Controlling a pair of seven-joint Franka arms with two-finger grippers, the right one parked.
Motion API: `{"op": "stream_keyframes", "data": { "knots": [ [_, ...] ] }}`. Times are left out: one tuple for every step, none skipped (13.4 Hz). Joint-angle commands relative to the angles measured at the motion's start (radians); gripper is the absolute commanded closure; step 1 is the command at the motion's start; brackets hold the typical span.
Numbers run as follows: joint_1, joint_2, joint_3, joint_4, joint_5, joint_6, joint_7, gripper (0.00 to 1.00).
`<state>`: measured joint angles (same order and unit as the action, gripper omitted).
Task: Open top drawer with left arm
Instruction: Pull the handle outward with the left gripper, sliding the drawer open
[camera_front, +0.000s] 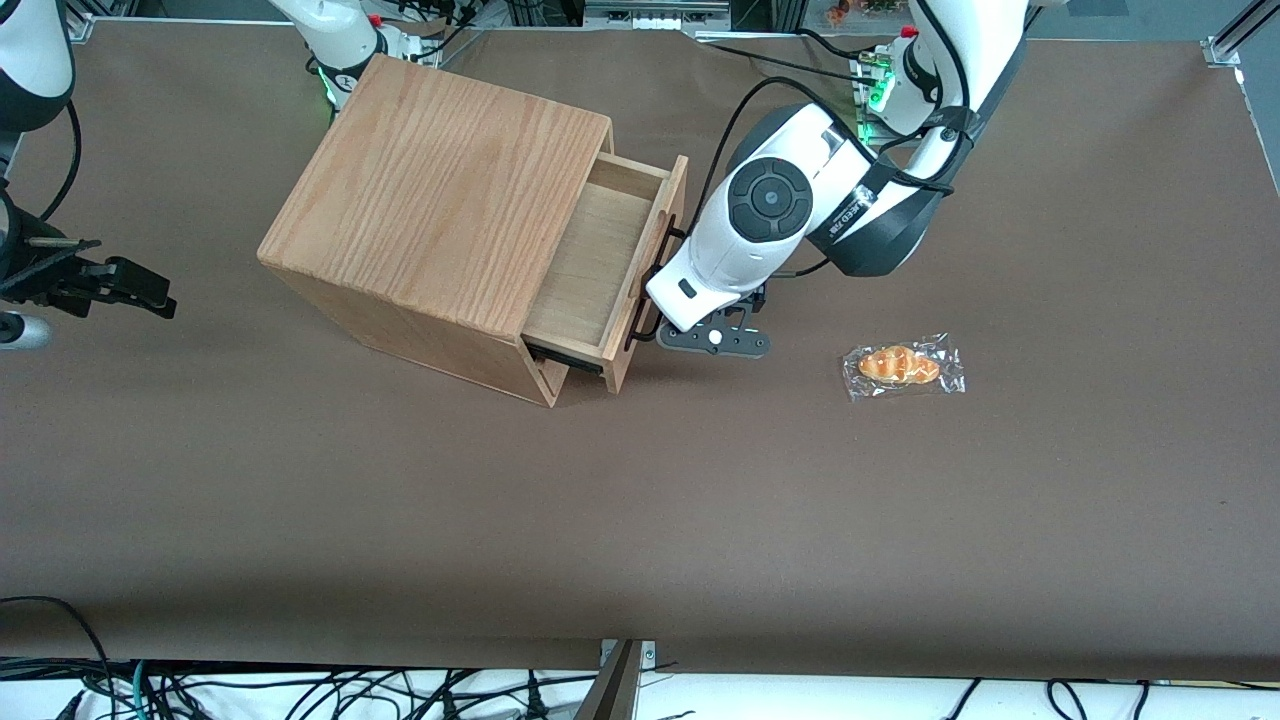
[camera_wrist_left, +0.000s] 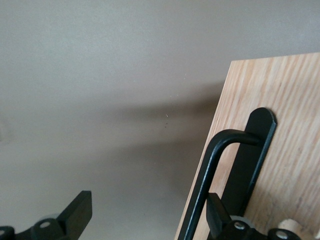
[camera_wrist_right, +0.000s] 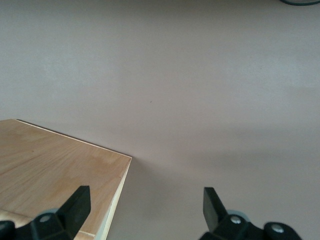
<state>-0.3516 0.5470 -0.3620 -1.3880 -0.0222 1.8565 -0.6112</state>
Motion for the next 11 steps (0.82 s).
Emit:
{"op": "stream_keyframes", "data": {
  "knots": [
    [0.032,-0.021,-0.002,-0.009,0.025,-0.026,0.047,0.00],
    [0.036,-0.022,-0.002,-0.011,0.025,-0.026,0.050,0.00],
    [0.036,-0.022,-0.002,-0.011,0.025,-0.026,0.050,0.00],
    [0.036,-0.022,-0.002,-0.011,0.025,-0.026,0.051,0.00],
    [0.039,-0.022,-0.002,-0.013,0.025,-0.028,0.051,0.00],
    [0.042,-0.021,-0.002,-0.013,0.027,-0.028,0.051,0.00],
    [0.043,-0.021,-0.002,-0.013,0.027,-0.033,0.054,0.00],
    [0.043,-0.021,-0.002,-0.013,0.025,-0.034,0.064,0.00],
    [0.045,-0.022,-0.002,-0.011,0.025,-0.036,0.064,0.00],
    [0.045,-0.024,-0.002,-0.009,0.025,-0.036,0.059,0.00],
    [0.045,-0.027,-0.002,-0.009,0.025,-0.036,0.054,0.00]
  ]
}}
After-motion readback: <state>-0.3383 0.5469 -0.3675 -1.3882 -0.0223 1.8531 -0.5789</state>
